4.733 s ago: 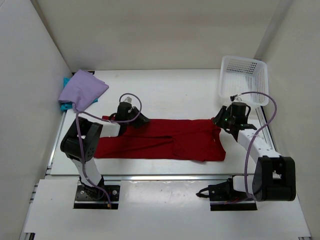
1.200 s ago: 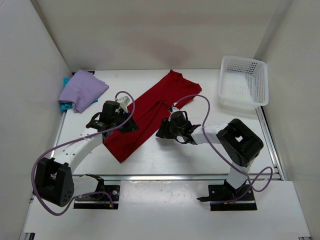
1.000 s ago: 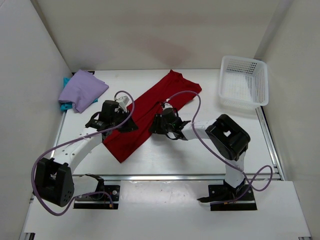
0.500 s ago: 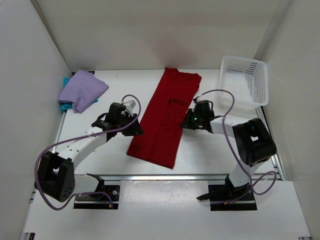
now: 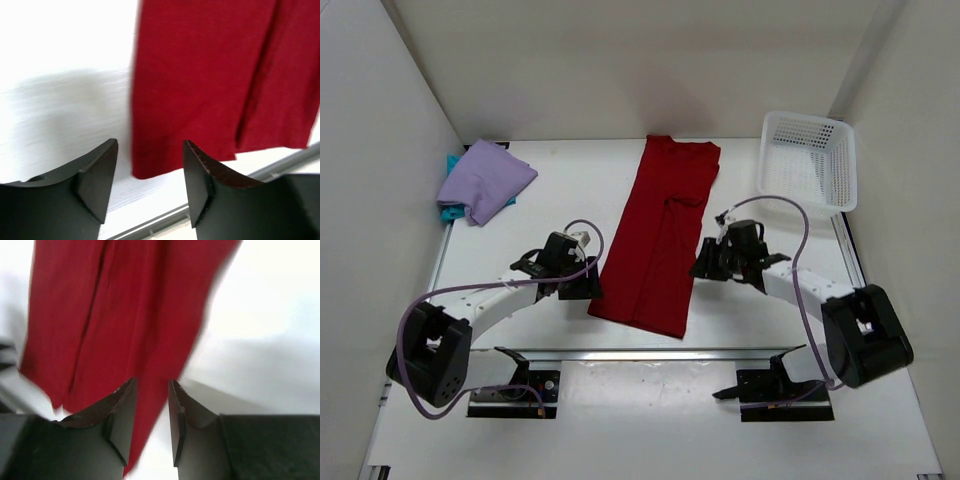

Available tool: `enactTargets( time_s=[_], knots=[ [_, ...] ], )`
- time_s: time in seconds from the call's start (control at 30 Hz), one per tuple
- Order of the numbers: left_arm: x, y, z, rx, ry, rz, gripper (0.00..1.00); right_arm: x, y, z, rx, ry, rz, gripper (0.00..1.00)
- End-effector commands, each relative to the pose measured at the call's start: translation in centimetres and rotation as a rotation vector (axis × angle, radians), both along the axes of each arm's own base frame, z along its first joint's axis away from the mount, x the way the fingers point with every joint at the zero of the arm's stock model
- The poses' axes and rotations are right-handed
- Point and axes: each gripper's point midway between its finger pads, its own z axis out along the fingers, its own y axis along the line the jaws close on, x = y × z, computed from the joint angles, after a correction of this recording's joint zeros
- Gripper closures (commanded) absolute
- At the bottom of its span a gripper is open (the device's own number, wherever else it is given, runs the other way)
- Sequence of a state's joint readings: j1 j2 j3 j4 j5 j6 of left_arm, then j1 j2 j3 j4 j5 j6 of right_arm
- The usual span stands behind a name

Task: Fold and stack the t-shirts
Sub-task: Grab the bottom of the folded rectangular tshirt with both arms

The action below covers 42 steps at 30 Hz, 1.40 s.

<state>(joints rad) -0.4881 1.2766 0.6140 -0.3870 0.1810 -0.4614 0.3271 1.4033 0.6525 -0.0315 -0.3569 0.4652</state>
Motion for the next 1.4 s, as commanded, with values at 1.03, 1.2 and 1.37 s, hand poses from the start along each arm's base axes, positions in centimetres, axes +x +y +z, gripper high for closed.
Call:
enactTargets(
  time_s=[1.03,1.2,1.37],
  knots=[
    [-8.3,-1.4,0.6,-0.177,0.106,-0.048,1.00,-21.6,3.9,-4.1,0.068,0.293,0.178,1.00],
    [-4.8,-1.1,4.9,-0.185,0.003,-0.034,1.00,-15.8,3.9,0.7,0.075,0.109,0.134,1.00],
    [-0.1,-1.7,6.1,-0.182,-0.037,-0.010,1.00,-8.8,1.2,3.1,0.109,-0.028,0.032,1.00]
  ],
)
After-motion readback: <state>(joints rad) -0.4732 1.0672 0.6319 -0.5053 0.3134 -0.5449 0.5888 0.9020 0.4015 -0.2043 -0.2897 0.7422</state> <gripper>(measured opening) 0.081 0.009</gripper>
